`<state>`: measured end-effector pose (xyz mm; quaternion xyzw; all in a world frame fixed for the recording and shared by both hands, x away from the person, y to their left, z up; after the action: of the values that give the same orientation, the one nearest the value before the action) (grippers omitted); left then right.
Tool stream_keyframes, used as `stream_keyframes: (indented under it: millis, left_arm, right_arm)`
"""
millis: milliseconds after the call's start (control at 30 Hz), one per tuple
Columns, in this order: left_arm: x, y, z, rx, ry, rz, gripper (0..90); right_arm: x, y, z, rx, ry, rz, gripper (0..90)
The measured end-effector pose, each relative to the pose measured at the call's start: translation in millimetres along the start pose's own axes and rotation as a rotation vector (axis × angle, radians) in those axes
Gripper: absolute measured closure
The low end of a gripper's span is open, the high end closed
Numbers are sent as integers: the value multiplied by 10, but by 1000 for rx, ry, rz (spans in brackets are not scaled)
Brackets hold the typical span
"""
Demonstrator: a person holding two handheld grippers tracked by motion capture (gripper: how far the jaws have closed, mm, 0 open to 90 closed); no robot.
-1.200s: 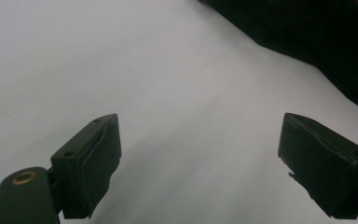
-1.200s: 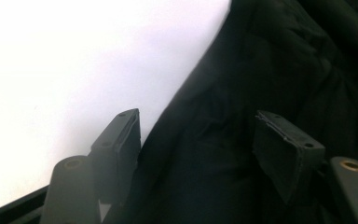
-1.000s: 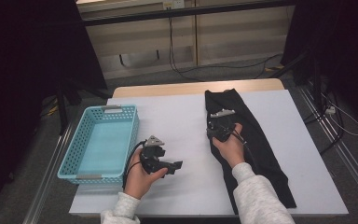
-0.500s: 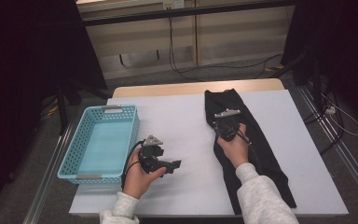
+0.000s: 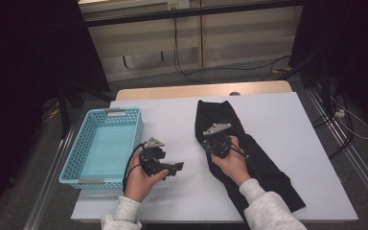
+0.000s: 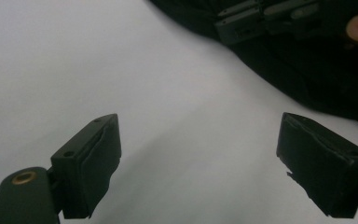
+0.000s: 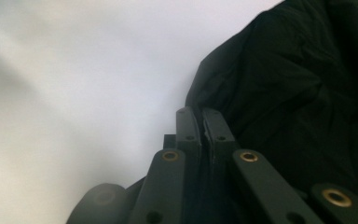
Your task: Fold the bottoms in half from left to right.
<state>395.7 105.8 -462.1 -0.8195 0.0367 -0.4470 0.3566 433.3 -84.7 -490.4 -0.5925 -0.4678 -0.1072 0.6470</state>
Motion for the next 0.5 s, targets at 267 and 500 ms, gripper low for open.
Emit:
stream_keyframes:
  millis: [267, 500]
  left_arm:
    - [38, -101, 66, 16, -47, -42, 137]
    - [55, -119, 92, 31, -53, -52, 136]
  right_arm:
    - [-32, -122, 430, 121, -88, -15, 862]
    - [-50, -239, 584, 169, -101, -27, 544]
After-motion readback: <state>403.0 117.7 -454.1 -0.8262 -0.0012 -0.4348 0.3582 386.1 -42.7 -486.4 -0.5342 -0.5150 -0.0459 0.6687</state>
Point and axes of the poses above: each handheld gripper's, and its own axes: y roughly forward along the jaws, x roughly out of its top, z roughly to its left, the point moved 5 cm from there along y, roughly forward along the jaws, and after that the axes turned 12 degrees about -x, right-handed, at the moved point
